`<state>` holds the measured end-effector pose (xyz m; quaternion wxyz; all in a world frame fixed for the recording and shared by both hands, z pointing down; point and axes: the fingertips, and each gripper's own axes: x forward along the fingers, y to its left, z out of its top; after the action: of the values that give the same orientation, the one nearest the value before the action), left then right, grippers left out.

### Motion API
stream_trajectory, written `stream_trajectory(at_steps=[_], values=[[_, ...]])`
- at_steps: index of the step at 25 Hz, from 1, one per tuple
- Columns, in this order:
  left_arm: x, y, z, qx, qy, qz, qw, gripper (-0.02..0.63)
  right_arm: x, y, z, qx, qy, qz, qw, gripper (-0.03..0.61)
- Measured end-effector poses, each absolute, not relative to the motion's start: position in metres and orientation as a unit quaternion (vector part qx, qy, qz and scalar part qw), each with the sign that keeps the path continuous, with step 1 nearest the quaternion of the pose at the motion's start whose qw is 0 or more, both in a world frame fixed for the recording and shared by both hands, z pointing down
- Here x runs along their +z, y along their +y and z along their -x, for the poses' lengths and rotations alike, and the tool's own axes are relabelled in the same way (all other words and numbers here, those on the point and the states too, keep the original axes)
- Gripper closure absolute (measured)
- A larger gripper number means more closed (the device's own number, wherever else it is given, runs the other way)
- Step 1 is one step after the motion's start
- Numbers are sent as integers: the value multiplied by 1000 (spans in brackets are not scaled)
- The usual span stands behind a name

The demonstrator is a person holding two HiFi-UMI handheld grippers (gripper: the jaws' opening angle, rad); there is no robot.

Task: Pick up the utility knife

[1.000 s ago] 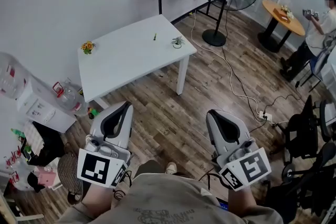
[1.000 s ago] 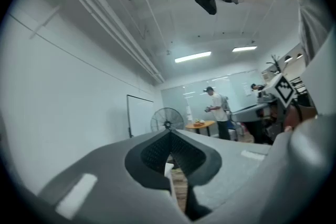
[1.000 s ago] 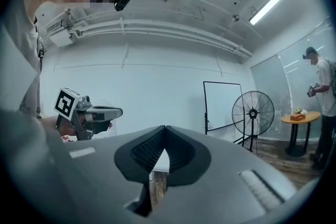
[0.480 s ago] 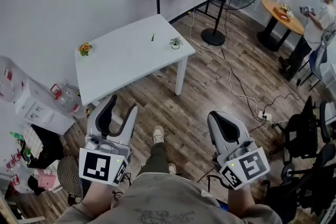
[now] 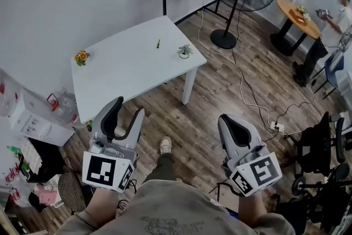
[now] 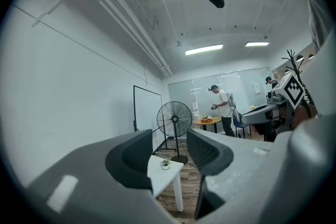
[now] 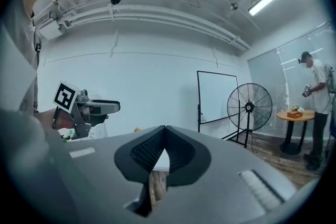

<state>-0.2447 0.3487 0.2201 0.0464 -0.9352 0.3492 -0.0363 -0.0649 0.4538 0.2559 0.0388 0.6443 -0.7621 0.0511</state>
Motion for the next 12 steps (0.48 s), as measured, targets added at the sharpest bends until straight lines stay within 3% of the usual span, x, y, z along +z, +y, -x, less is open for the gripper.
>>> stream_trajectory(at_steps=[12], values=[[219,167,209,-48,335,940,36,417,249,274,36,57,-755,-651,59,551]])
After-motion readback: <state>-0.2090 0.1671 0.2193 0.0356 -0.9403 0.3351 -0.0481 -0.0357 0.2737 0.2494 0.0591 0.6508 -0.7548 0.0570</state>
